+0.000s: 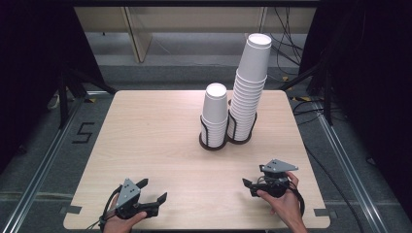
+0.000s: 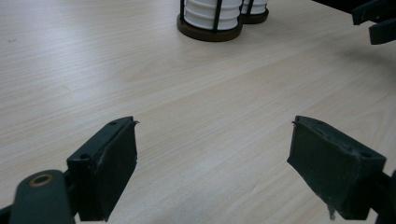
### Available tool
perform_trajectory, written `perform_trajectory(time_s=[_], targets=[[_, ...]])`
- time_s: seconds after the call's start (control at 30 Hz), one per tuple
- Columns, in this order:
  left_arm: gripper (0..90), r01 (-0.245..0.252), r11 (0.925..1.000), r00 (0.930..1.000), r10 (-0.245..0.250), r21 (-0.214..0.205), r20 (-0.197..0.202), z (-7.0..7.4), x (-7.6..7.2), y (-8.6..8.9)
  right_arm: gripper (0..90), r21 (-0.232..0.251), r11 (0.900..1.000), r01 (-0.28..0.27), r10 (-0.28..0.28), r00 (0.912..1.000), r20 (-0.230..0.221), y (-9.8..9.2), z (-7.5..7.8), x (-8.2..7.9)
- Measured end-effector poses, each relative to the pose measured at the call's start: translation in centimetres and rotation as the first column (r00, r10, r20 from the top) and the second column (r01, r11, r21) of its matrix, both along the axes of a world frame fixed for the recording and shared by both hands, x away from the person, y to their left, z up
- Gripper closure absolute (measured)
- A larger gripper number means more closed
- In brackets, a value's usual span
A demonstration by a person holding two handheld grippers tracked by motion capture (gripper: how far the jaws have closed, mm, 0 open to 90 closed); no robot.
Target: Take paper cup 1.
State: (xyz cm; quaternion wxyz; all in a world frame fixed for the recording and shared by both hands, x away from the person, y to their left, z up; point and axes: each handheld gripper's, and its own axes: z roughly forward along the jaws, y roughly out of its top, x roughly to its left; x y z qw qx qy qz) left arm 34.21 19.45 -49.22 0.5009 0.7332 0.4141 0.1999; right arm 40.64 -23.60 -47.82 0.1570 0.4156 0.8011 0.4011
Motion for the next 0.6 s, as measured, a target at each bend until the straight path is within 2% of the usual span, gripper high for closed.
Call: perform_trajectory(time_s=[0.03, 0.07, 0.1, 0.13, 0.17, 0.2, 0.23, 0.27, 0.3, 0.33, 0.4, 0.43, 0.47, 0.53, 0.6], targets=[[14.8, -0.005, 1.0, 1.0, 0.005, 0.001, 0.004, 0.0, 0.0, 0.0, 16.7, 0.005, 1.0, 0.005, -0.005, 1.0, -0.005, 0.1, 0.0, -0.1], [14.8, -0.005, 1.0, 1.0, 0.005, 0.003, 0.008, 0.0, 0.0, 0.0, 16.0, -0.021, 0.9997, -0.01, 0.011, 0.9996, 0.025, -0.1, 0.0, 0.1], [14.8, -0.005, 1.0, 0.9999, 0.005, 0.0, 0.01, 0.0, 0.1, 0.0, 15.8, -0.024, 0.9997, -0.008, 0.009, 0.9997, 0.023, -0.1, 0.0, 0.2], [14.8, -0.009, 1.0, 0.9999, 0.009, -0.002, 0.011, 0.0, 0.1, 0.0, 16.1, -0.012, 0.9999, 0.0, 0.0, 1.0, -0.004, 0.1, -0.1, 0.0], [14.8, -0.014, 0.9999, 0.9998, 0.014, -0.006, 0.01, 0.1, 0.0, 0.0, 16.2, -0.017, 0.9997, -0.019, 0.019, 0.9997, 0.012, 0.1, -0.1, 0.2], [14.8, -0.01, 0.9999, 0.9999, 0.01, -0.012, 0.01, 0.0, 0.1, 0.0, 16.3, 0.0, 1.0, -0.009, 0.009, 0.9999, -0.009, 0.3, -0.1, 0.0], [14.8, -0.011, 0.9999, 0.9999, 0.011, -0.008, 0.008, 0.1, 0.0, 0.1, 16.3, -0.006, 1.0, -0.005, 0.005, 1.0, -0.009, 0.4, 0.1, 0.0], [14.8, -0.012, 0.9999, 0.9999, 0.012, 0.002, 0.002, 0.1, 0.0, 0.1, 16.4, -0.007, 0.9996, -0.026, 0.026, 0.9996, 0.014, 0.4, 0.0, 0.2], [14.8, -0.019, 0.9998, 0.9998, 0.019, 0.003, -0.004, 0.0, 0.0, 0.1, 16.4, -0.002, 1.0, 0.002, -0.002, 0.9999, -0.017, 0.6, 0.3, -0.1], [14.8, -0.022, 0.9997, 0.9997, 0.022, 0.008, -0.01, 0.0, 0.0, 0.1, 16.5, -0.011, 0.9996, -0.026, 0.026, 0.9994, 0.02, 0.5, 0.2, 0.3], [14.8, -0.01, 0.9999, 0.9999, 0.01, 0.003, -0.007, -0.1, 0.1, 0.1, 17.6, -0.003, 0.9998, -0.019, 0.019, 0.9997, 0.014, 0.6, 0.4, 0.4], [14.8, -0.007, 0.9999, 0.9999, 0.007, 0.008, -0.008, -0.1, 0.0, 0.0, 18.0, -0.004, 0.9996, -0.028, 0.028, 0.9994, 0.022, 0.6, 0.5, 0.5], [14.8, -0.005, 0.9999, 0.9999, 0.005, 0.014, -0.012, 0.0, -0.1, 0.0, 18.1, -0.001, 0.9999, -0.012, 0.012, 0.9995, 0.029, 0.7, 0.6, 0.4], [14.8, 0.003, 0.9999, 1.0, -0.003, 0.013, -0.004, 0.0, -0.1, -0.1, 18.5, 0.005, 0.9994, -0.034, 0.034, 0.9987, 0.037, 0.9, 0.9, 0.5], [14.8, 0.013, 0.9999, 0.9999, -0.013, 0.008, 0.004, 0.0, -0.1, -0.1, 18.6, 0.007, 0.9996, -0.029, 0.028, 0.9985, 0.048, 1.0, 1.4, 0.6]])
